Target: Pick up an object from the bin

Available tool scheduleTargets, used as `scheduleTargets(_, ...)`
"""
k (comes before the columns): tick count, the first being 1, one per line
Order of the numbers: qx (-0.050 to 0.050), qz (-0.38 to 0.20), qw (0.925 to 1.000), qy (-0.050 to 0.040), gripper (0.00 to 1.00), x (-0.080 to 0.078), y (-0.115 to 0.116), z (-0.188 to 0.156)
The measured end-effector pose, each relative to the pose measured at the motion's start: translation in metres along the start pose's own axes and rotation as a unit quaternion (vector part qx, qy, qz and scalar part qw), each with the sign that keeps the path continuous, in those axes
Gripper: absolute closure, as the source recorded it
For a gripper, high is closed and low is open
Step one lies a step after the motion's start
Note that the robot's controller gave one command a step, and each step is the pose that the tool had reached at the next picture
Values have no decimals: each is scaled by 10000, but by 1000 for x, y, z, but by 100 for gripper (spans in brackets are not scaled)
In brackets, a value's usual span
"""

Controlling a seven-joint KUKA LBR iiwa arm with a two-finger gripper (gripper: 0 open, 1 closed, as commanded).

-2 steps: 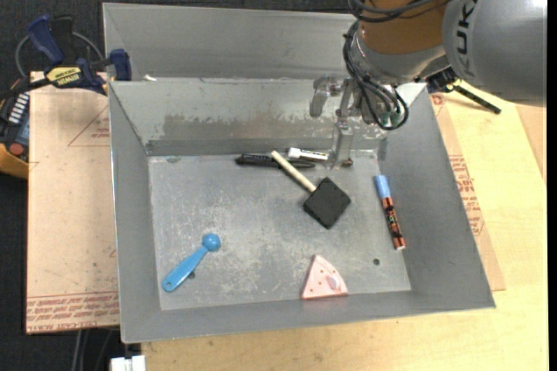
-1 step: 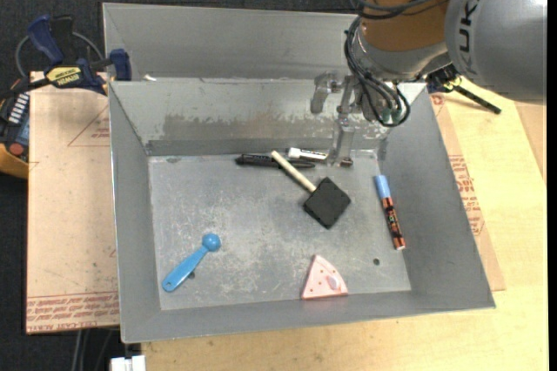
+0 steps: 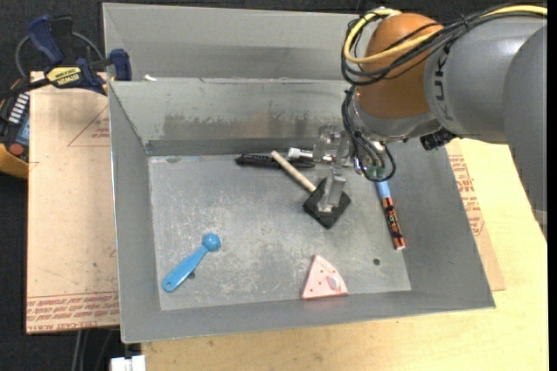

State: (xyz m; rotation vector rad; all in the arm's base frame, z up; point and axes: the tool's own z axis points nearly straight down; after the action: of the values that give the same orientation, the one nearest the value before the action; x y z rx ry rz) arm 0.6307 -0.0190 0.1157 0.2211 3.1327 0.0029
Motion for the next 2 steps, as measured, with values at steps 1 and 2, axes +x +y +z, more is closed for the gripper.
scheduleTargets(1, 1, -394, 9992, -14, 0, -6, -10, -31)
scheduleTargets(2, -3, 1459, 9893, 1, 0, 9, 6, 0)
